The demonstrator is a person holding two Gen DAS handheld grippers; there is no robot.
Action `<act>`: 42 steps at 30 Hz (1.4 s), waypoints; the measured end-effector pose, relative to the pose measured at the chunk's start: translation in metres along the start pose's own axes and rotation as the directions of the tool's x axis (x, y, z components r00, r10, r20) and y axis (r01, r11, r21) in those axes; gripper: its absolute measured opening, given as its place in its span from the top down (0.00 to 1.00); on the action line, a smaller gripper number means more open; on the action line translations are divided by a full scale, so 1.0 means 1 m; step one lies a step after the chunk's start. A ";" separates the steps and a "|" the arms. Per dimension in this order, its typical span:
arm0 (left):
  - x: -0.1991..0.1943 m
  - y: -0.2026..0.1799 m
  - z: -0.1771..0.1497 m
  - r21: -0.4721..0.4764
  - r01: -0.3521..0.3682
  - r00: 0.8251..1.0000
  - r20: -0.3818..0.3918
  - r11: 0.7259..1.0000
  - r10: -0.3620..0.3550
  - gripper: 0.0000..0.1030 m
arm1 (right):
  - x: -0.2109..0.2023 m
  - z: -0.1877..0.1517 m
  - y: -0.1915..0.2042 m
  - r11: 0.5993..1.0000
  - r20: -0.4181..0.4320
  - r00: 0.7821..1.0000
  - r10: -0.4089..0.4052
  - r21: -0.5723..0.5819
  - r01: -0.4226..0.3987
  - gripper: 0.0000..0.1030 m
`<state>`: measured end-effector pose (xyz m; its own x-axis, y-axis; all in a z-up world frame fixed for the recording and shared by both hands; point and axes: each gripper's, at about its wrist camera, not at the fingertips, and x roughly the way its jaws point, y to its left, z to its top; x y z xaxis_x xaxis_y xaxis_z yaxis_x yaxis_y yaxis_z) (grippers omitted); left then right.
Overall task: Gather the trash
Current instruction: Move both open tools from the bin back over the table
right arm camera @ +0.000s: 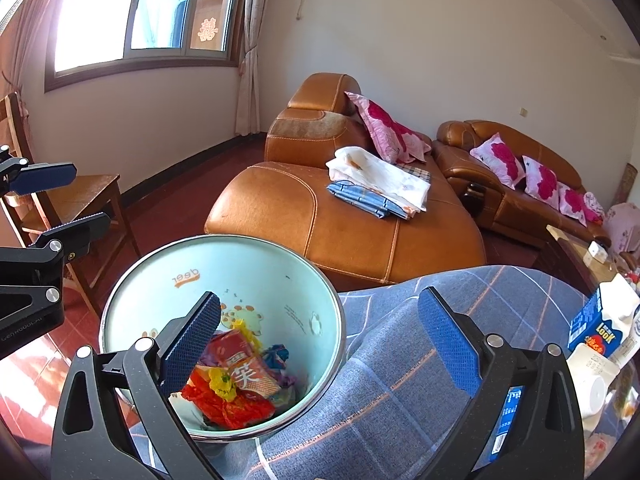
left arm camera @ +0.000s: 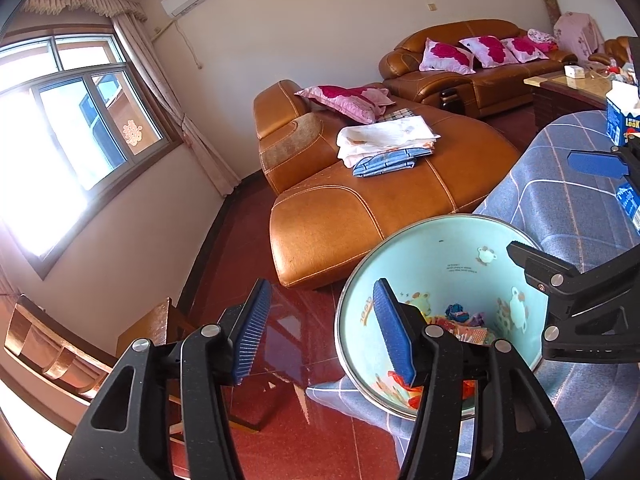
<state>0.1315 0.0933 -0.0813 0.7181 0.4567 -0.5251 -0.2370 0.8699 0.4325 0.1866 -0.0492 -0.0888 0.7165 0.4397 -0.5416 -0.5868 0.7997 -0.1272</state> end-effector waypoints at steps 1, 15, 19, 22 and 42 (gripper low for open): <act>0.000 0.001 0.000 0.000 0.000 1.000 -0.001 1.000 0.000 0.48 | 0.000 0.000 0.000 1.000 0.001 1.000 0.001 -0.001 -0.001 0.06; 0.000 0.000 0.000 -0.001 -0.004 1.000 0.000 1.000 0.004 0.47 | -0.004 -0.003 0.005 1.000 0.007 1.000 -0.008 -0.006 0.008 0.06; -0.001 0.000 0.000 0.000 -0.007 1.000 0.001 1.000 0.007 0.46 | -0.004 -0.003 0.005 1.000 0.007 1.000 -0.008 -0.006 0.008 0.06; -0.002 0.000 0.000 -0.001 -0.007 1.000 0.001 1.000 0.007 0.46 | -0.004 -0.003 0.005 1.000 0.007 1.000 -0.008 -0.006 0.008 0.06; -0.031 -0.038 0.015 0.063 0.036 0.997 0.060 0.997 -0.040 0.36 | -0.064 -0.020 -0.043 0.991 0.017 0.993 -0.117 0.060 0.116 0.06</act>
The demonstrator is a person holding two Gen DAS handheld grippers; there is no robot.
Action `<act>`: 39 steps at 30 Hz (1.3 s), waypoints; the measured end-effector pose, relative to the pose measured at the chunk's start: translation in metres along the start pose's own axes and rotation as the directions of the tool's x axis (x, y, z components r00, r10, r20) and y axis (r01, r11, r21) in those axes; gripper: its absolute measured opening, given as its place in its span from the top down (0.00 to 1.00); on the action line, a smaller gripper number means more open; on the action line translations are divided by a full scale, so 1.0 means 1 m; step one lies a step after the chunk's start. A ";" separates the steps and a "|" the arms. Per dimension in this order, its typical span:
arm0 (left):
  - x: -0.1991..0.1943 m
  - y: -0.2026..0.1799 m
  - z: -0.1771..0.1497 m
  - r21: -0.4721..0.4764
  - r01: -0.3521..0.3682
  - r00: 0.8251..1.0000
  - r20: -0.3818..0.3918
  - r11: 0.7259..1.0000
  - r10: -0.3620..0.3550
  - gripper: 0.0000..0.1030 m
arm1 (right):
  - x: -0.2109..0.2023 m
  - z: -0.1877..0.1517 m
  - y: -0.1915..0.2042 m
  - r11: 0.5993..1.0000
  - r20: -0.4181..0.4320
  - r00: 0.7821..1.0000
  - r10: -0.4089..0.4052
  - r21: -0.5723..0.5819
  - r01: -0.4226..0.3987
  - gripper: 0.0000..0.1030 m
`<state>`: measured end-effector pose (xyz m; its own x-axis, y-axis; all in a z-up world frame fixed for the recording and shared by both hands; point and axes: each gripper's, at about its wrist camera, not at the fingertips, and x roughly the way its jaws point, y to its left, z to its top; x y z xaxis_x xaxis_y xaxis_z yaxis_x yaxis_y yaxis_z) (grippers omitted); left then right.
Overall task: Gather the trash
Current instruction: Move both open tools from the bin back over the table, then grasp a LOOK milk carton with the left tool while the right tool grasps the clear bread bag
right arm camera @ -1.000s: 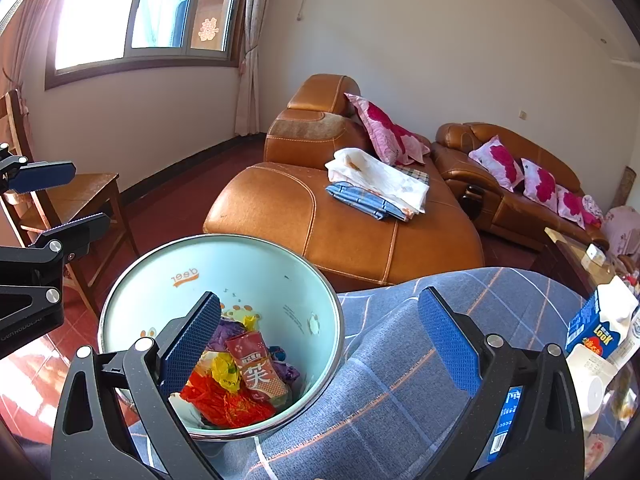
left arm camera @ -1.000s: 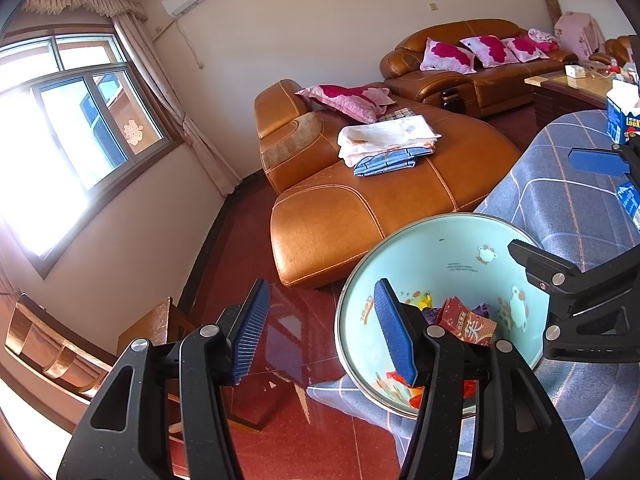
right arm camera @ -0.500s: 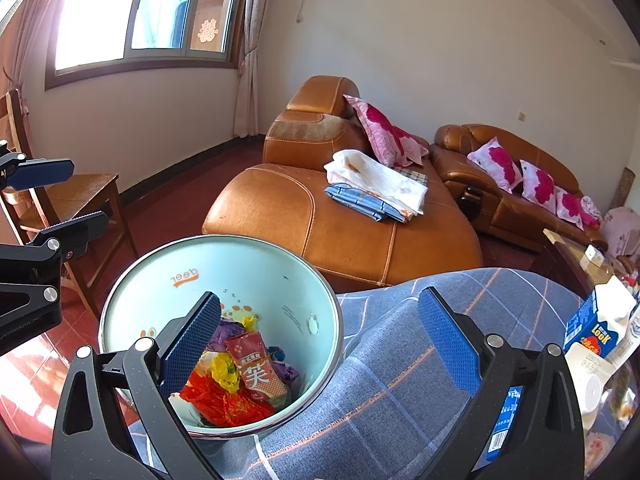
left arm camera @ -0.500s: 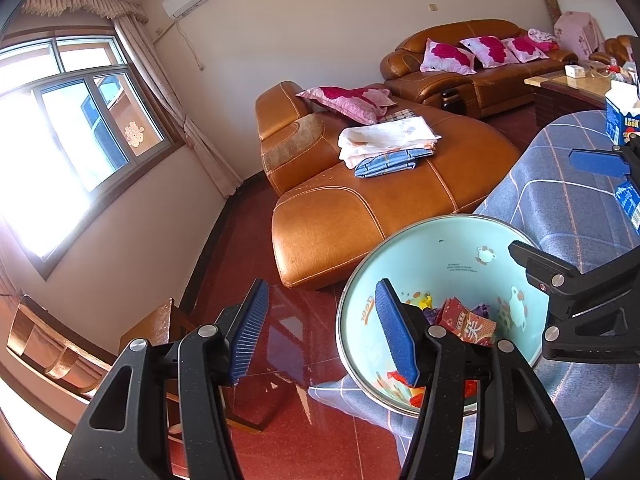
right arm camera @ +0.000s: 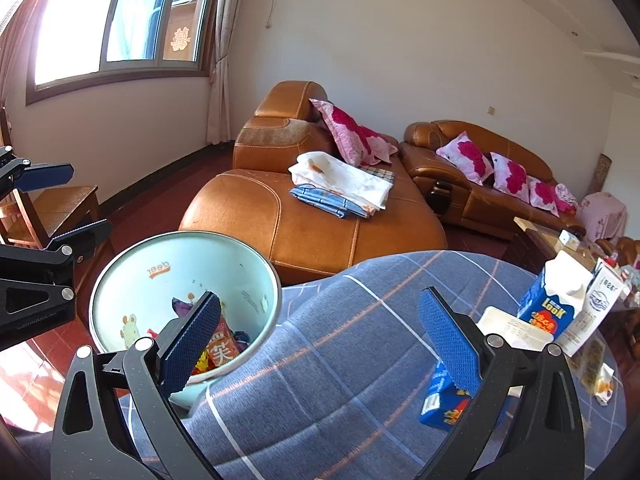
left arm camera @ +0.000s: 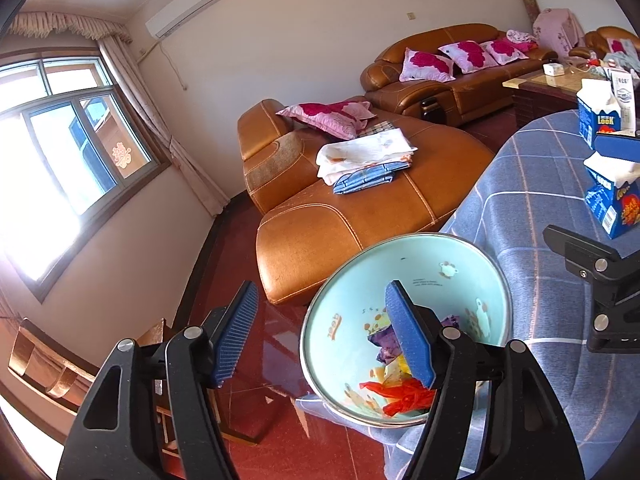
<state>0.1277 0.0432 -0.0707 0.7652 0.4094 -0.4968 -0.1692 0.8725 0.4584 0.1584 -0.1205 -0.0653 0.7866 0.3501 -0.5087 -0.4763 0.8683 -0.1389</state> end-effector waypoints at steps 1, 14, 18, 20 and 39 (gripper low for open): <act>-0.002 -0.005 0.002 0.007 0.011 1.000 0.004 1.000 -0.011 0.36 | -0.005 -0.003 -0.006 1.000 0.000 1.000 -0.013 0.006 0.013 0.06; -0.034 -0.116 0.039 0.147 0.193 0.975 0.084 0.970 -0.206 0.30 | -0.075 -0.076 -0.134 0.923 -0.117 0.942 -0.315 0.195 0.333 0.06; -0.042 -0.157 0.057 0.176 0.271 0.951 0.106 0.946 -0.292 0.25 | -0.083 -0.100 -0.177 0.863 -0.174 0.910 -0.376 0.292 0.412 0.06; -0.045 -0.173 0.066 0.179 0.312 0.934 0.126 0.933 -0.336 0.13 | -0.086 -0.107 -0.191 0.846 -0.187 0.904 -0.384 0.321 0.426 0.06; -0.003 -0.261 0.080 0.191 0.359 0.927 0.038 0.914 -0.373 0.06 | -0.066 -0.120 -0.233 0.813 -0.257 0.889 -0.378 0.368 0.452 0.06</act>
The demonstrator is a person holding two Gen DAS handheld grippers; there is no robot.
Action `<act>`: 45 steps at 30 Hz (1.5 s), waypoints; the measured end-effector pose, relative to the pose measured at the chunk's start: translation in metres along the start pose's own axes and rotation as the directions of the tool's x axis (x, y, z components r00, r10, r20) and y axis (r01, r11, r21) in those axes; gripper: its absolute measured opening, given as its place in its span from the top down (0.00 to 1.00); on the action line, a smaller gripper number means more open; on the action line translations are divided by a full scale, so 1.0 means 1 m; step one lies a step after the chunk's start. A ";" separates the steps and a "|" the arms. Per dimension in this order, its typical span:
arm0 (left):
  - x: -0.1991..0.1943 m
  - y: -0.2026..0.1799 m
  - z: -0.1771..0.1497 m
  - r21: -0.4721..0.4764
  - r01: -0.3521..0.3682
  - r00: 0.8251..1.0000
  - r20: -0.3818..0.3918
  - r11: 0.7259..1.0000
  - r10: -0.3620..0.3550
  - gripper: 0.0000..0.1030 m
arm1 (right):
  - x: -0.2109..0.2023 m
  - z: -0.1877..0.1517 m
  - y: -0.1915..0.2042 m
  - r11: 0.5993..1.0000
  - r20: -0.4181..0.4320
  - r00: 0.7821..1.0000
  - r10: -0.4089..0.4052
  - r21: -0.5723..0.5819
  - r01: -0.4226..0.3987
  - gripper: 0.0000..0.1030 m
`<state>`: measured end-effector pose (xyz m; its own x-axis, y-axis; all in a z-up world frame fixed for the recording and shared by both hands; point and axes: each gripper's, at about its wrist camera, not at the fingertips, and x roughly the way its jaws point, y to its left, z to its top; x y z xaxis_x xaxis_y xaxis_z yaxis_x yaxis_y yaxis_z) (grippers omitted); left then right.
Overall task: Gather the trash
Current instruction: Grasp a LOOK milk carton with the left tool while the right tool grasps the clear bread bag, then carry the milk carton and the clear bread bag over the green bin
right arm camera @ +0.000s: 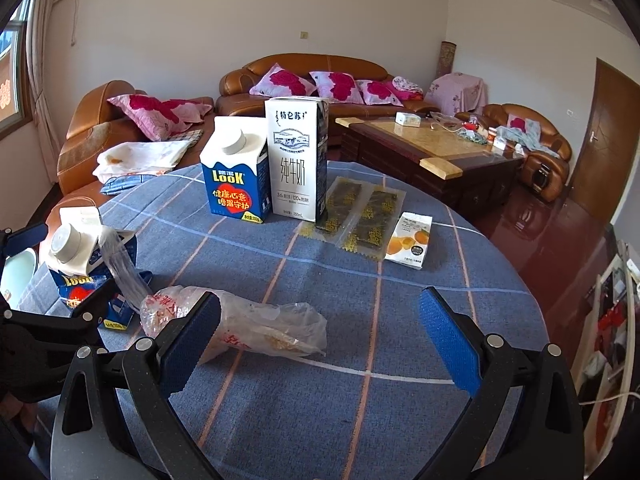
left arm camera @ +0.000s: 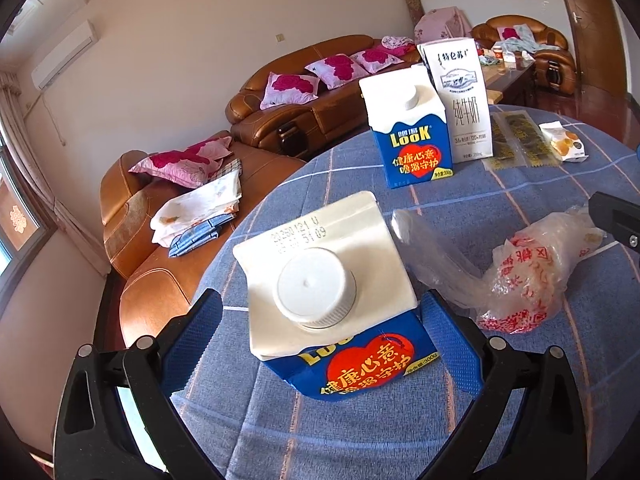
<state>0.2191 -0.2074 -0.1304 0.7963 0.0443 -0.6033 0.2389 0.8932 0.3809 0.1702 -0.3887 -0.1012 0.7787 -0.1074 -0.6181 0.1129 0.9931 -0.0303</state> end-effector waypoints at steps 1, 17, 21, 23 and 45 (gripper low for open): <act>0.001 -0.001 0.001 0.002 0.003 1.000 -0.003 1.000 -0.003 0.06 | 0.001 -0.001 0.000 1.000 -0.003 1.000 -0.002 -0.003 0.002 0.06; -0.027 0.043 -0.021 -0.051 0.036 0.999 0.006 0.998 -0.035 0.31 | 0.008 -0.001 0.035 0.992 -0.054 0.991 0.119 -0.035 -0.121 0.06; -0.041 0.057 -0.031 -0.057 0.014 1.000 0.019 0.998 -0.013 0.31 | 0.021 -0.009 0.050 0.980 -0.145 0.973 0.181 -0.050 -0.190 0.11; -0.046 0.065 -0.036 -0.065 0.008 1.000 0.017 0.998 -0.007 0.31 | 0.024 -0.011 0.056 0.977 -0.170 0.966 0.193 -0.057 -0.205 0.40; -0.102 0.137 -0.073 -0.164 -0.121 0.991 0.033 0.979 0.128 0.31 | -0.030 0.002 0.105 0.953 -0.024 0.956 0.292 -0.073 -0.293 0.82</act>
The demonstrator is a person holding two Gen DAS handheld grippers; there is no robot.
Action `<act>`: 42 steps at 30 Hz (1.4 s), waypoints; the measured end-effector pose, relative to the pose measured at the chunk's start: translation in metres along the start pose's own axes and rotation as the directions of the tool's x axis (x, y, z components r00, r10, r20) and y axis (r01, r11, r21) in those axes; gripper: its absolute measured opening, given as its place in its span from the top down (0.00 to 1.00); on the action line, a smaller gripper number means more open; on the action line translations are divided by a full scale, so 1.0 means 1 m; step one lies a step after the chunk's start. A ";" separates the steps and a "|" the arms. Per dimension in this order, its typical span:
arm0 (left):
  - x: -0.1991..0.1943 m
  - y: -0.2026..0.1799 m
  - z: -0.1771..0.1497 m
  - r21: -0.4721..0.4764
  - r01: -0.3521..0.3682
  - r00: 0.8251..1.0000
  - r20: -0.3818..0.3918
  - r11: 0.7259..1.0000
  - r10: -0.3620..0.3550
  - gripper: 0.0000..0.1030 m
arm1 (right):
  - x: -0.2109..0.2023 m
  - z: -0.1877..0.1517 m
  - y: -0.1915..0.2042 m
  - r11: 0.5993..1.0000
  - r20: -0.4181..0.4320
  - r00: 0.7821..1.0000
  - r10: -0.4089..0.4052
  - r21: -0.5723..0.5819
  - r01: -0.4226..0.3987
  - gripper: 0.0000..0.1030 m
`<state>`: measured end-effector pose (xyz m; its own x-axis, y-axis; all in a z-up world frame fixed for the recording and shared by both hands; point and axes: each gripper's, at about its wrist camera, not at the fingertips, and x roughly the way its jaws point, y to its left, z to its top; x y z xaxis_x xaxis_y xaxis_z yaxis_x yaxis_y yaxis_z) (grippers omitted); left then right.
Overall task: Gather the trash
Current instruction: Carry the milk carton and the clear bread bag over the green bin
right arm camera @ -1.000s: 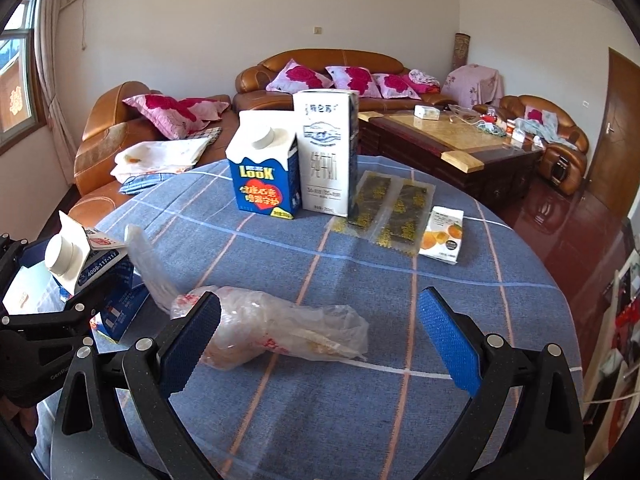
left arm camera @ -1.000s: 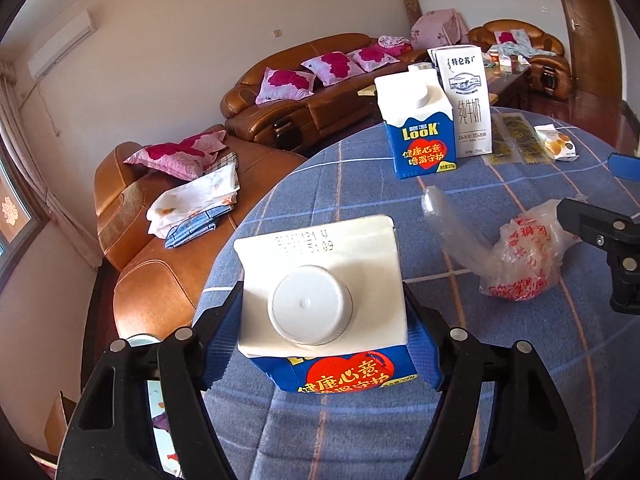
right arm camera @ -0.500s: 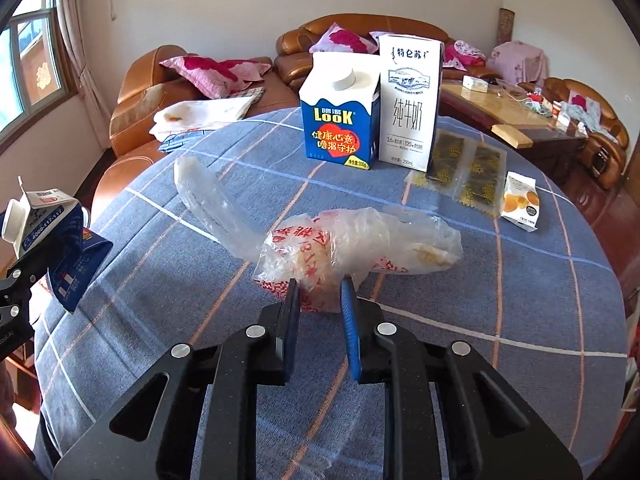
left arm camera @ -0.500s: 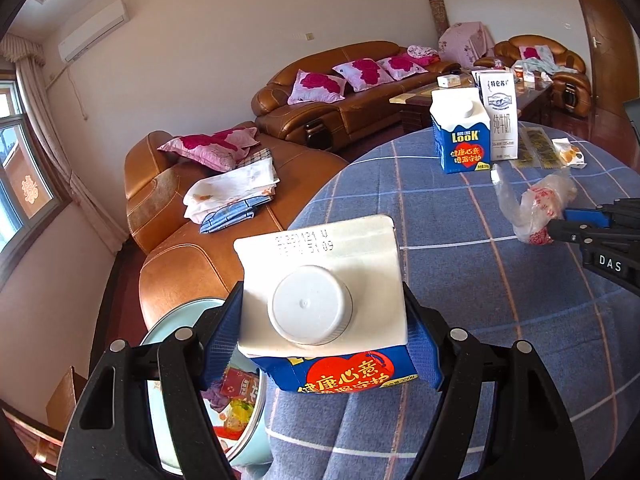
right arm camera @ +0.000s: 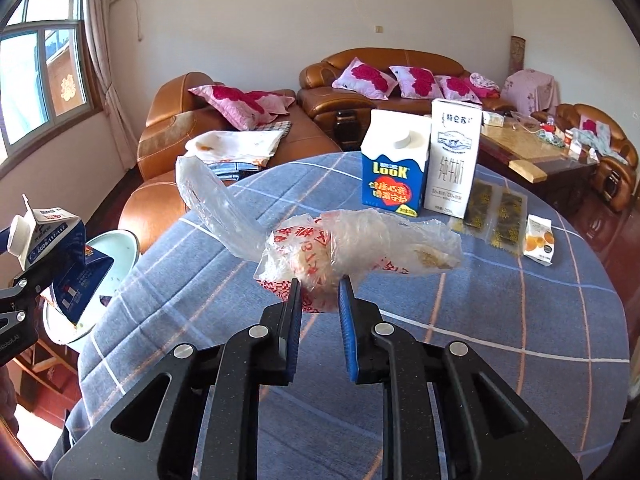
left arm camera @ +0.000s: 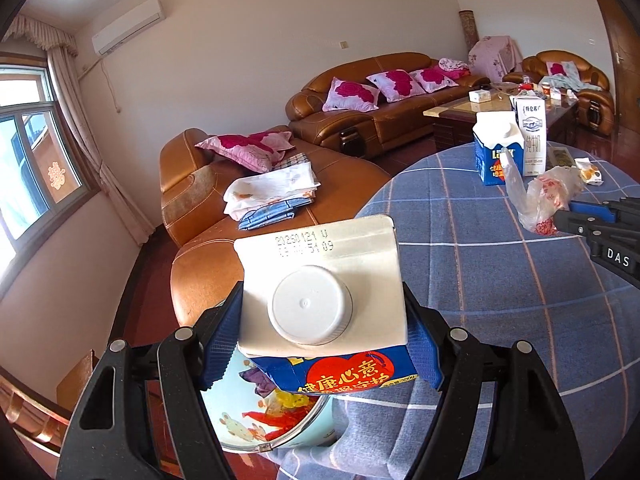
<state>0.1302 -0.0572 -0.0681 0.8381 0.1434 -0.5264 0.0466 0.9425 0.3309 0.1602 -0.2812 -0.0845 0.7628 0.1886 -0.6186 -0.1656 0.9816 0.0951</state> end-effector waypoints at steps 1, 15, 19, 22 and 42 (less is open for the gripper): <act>0.000 0.003 -0.001 -0.003 -0.007 1.000 -0.002 1.000 0.007 0.31 | 0.001 0.001 0.005 1.000 0.004 1.000 0.006 -0.005 -0.006 0.82; -0.002 0.044 -0.017 -0.053 -0.085 0.996 -0.033 0.995 0.083 0.31 | 0.013 0.011 0.055 0.995 0.022 0.997 0.074 -0.061 -0.073 0.82; -0.002 0.052 -0.018 -0.060 -0.104 0.994 -0.034 0.993 0.102 0.31 | 0.015 0.013 0.067 0.993 0.027 0.996 0.088 -0.081 -0.086 0.82; -0.002 0.057 -0.018 -0.063 -0.119 0.993 -0.035 0.991 0.117 0.31 | 0.014 0.015 0.076 0.991 0.032 0.995 0.098 -0.095 -0.094 0.82; 0.004 0.093 -0.031 -0.105 -0.194 0.980 -0.067 0.975 0.188 0.31 | 0.030 0.022 0.116 0.974 0.041 0.989 0.146 -0.179 -0.136 0.82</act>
<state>0.1209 0.0405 -0.0638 0.7933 0.3378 -0.5065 -0.1741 0.9231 0.3430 0.1774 -0.1612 -0.0745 0.7553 0.3306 -0.5658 -0.3773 0.9253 0.0370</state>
